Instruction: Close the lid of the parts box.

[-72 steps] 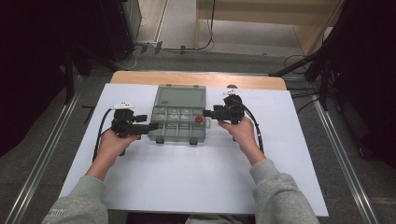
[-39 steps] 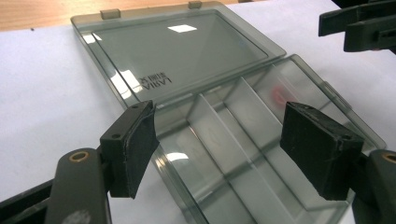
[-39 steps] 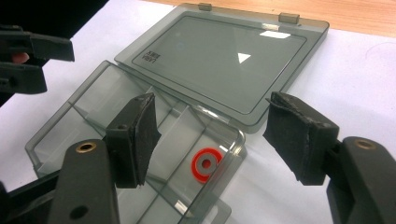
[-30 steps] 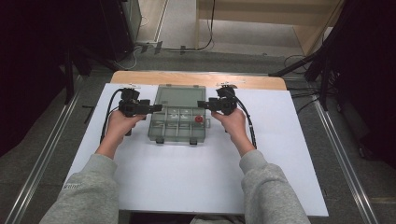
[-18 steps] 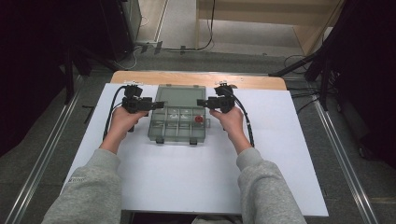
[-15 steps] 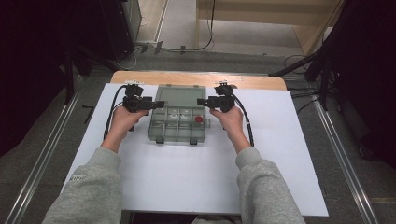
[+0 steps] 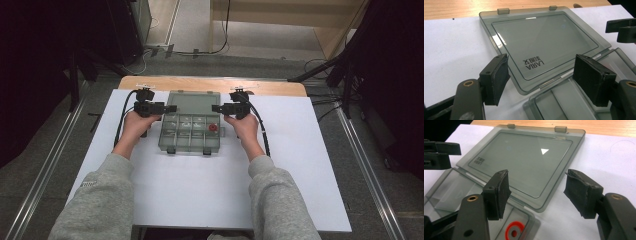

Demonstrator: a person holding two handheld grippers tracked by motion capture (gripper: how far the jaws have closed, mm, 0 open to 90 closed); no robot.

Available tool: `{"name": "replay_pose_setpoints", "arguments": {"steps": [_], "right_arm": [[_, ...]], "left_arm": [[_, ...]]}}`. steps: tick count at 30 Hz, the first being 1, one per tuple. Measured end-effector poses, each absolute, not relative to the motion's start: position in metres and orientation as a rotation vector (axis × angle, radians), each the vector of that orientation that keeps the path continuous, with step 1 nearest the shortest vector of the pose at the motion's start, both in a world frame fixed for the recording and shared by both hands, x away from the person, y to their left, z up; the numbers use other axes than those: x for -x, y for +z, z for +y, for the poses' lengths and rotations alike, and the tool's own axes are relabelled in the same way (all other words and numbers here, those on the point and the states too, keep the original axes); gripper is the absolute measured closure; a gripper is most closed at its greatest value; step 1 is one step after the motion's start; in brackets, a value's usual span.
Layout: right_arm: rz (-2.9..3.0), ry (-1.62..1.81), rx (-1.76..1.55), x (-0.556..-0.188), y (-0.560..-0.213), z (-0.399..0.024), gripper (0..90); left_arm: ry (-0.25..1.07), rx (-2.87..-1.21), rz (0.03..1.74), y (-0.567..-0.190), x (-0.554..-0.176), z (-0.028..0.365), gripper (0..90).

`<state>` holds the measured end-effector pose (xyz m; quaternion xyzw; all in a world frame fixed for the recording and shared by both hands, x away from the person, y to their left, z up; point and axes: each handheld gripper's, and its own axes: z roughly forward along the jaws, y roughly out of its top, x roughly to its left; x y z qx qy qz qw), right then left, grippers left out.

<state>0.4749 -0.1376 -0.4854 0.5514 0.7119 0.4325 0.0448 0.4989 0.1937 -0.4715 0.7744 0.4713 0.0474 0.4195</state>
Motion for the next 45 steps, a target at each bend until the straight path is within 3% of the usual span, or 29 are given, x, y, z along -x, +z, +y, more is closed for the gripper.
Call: {"name": "replay_pose_setpoints", "arguments": {"steps": [26,45], "right_arm": [[2.140,1.311,-1.778,-0.487,-0.509,-0.126,41.7],[2.153,1.320,-1.818,-0.489,-0.513,-0.127,43.7]], "left_arm": [[0.116,-1.911,1.263,-0.493,-0.509,0.189,28.3],[0.094,-1.896,1.282,-0.500,-0.511,0.188,33.4]]}}
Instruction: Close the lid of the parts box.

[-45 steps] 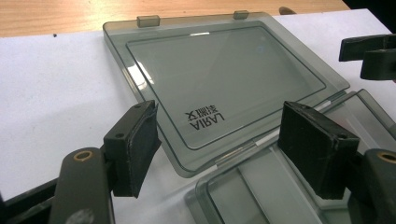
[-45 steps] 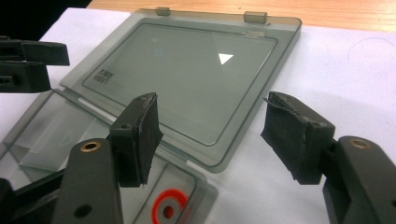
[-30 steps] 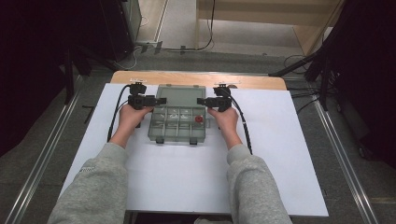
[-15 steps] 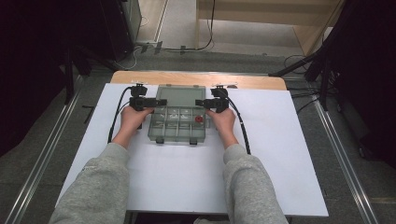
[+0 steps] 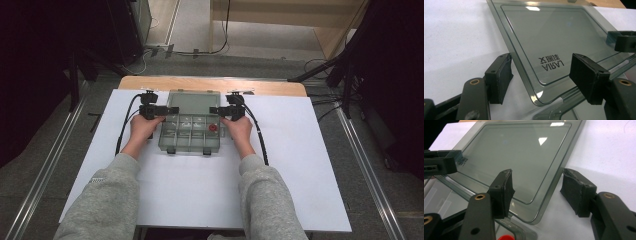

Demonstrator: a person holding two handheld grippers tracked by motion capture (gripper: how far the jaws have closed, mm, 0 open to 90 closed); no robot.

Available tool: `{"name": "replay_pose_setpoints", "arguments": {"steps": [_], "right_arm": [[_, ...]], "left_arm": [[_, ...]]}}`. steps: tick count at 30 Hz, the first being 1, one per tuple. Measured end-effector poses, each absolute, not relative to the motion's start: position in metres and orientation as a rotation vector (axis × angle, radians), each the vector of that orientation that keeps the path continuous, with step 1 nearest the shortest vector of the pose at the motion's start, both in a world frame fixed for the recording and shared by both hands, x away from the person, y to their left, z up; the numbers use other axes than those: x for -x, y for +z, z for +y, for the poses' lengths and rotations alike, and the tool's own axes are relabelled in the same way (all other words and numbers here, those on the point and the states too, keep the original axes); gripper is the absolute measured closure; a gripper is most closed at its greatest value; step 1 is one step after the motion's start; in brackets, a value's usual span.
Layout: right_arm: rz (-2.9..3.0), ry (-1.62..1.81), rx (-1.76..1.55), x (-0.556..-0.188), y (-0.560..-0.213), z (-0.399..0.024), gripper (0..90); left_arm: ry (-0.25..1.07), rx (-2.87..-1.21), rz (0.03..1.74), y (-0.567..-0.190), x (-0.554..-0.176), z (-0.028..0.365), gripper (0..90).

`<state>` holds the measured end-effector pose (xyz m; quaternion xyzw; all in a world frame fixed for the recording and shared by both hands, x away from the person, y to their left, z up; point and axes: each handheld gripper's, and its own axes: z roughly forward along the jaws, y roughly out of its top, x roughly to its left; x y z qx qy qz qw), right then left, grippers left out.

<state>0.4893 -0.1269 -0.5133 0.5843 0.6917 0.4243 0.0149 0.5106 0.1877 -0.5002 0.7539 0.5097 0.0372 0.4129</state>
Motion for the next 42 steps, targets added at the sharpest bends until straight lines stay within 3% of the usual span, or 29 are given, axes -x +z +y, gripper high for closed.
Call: {"name": "replay_pose_setpoints", "arguments": {"steps": [17,42], "right_arm": [[2.139,1.353,-1.829,-0.494,-0.515,-0.127,46.2],[2.131,1.422,-1.806,-0.498,-0.510,-0.137,59.8]], "left_arm": [[0.080,-1.870,1.275,-0.502,-0.511,0.191,37.2],[0.068,-1.820,1.268,-0.501,-0.512,0.193,45.9]]}}
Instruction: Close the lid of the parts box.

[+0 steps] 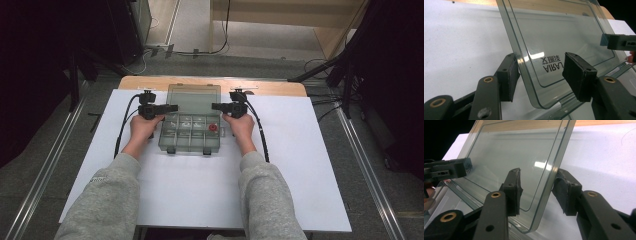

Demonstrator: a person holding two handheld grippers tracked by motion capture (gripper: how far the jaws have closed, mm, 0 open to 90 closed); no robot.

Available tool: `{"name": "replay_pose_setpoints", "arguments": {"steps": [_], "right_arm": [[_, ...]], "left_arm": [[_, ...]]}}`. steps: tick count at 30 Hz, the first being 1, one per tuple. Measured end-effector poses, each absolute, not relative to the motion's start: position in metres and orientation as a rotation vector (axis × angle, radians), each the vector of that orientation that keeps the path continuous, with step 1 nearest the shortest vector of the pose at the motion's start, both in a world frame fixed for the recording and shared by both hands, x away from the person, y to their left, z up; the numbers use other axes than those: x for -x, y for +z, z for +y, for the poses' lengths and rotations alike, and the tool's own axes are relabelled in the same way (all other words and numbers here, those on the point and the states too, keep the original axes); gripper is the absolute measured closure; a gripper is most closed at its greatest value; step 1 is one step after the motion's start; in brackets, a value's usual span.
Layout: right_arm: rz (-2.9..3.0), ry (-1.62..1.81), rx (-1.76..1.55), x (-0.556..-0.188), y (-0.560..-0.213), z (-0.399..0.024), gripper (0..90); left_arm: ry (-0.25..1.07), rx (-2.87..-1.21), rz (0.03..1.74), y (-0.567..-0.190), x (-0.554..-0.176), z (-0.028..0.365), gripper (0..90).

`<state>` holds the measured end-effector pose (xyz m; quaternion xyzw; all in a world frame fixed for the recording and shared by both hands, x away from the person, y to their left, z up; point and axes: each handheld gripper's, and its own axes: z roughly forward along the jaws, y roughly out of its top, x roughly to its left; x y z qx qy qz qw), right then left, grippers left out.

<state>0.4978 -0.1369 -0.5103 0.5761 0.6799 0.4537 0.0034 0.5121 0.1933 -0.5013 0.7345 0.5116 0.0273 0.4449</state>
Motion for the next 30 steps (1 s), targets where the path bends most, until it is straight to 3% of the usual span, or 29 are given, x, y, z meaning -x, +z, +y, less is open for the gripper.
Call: {"name": "replay_pose_setpoints", "arguments": {"steps": [19,30], "right_arm": [[2.120,1.440,-1.772,-0.495,-0.500,-0.142,68.9],[2.151,1.428,-1.752,-0.500,-0.501,-0.137,59.5]], "left_arm": [[0.099,-1.808,1.230,-0.494,-0.510,0.197,54.4],[0.104,-1.808,1.224,-0.494,-0.510,0.197,55.0]]}}
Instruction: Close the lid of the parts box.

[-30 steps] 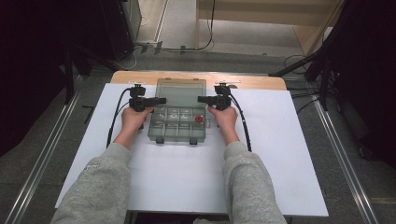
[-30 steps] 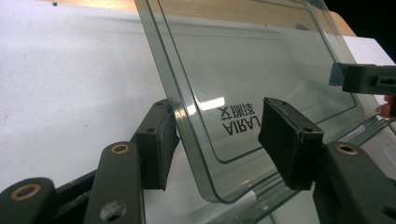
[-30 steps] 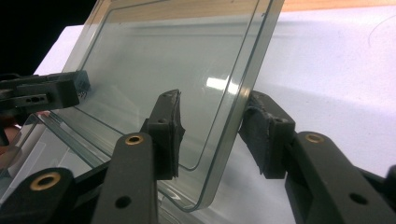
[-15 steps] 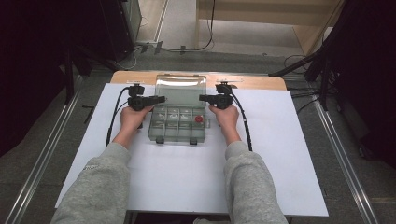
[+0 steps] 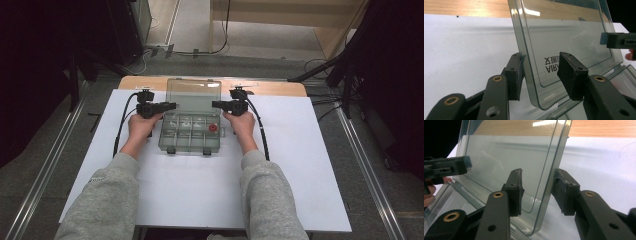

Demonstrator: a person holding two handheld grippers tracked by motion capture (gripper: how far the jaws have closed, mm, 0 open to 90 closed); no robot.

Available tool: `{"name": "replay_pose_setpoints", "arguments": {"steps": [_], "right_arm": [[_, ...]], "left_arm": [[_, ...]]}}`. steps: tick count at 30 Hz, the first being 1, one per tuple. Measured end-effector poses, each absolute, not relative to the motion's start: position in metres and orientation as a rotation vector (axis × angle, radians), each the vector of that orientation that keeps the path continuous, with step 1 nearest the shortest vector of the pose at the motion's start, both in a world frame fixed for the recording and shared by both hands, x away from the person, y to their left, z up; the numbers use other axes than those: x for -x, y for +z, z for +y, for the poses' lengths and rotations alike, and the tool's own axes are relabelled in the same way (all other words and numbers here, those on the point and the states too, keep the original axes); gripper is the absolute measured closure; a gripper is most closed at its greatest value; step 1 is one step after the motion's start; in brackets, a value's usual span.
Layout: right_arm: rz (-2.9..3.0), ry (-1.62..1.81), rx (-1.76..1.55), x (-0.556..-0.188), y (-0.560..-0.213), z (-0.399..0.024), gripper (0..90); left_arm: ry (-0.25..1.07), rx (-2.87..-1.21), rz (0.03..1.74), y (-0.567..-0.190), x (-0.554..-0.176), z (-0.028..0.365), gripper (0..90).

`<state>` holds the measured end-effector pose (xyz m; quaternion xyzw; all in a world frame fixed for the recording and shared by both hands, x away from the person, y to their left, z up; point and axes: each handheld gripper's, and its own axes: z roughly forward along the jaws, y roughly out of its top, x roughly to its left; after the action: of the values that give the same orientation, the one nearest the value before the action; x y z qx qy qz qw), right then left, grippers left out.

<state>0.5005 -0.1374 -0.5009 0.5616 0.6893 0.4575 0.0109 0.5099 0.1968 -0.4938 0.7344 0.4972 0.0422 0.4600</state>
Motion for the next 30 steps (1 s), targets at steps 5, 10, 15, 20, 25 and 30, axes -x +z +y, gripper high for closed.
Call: {"name": "replay_pose_setpoints", "arguments": {"steps": [5,10,15,20,25,30], "right_arm": [[2.150,1.425,-1.732,-0.504,-0.496,-0.135,57.3],[2.157,1.422,-1.725,-0.503,-0.493,-0.137,58.7],[2.161,1.430,-1.701,-0.500,-0.488,-0.139,59.6],[2.146,1.462,-1.707,-0.497,-0.486,-0.141,60.2],[2.147,1.466,-1.692,-0.496,-0.485,-0.142,60.9],[2.147,1.457,-1.677,-0.495,-0.483,-0.141,59.8]], "left_arm": [[0.110,-1.816,1.220,-0.492,-0.510,0.197,55.1],[0.128,-1.819,1.216,-0.489,-0.509,0.194,54.7],[0.114,-1.808,1.216,-0.487,-0.508,0.195,54.5],[0.104,-1.785,1.209,-0.484,-0.508,0.196,54.4],[0.105,-1.787,1.204,-0.483,-0.507,0.195,54.5],[0.123,-1.785,1.196,-0.480,-0.507,0.195,54.5]]}}
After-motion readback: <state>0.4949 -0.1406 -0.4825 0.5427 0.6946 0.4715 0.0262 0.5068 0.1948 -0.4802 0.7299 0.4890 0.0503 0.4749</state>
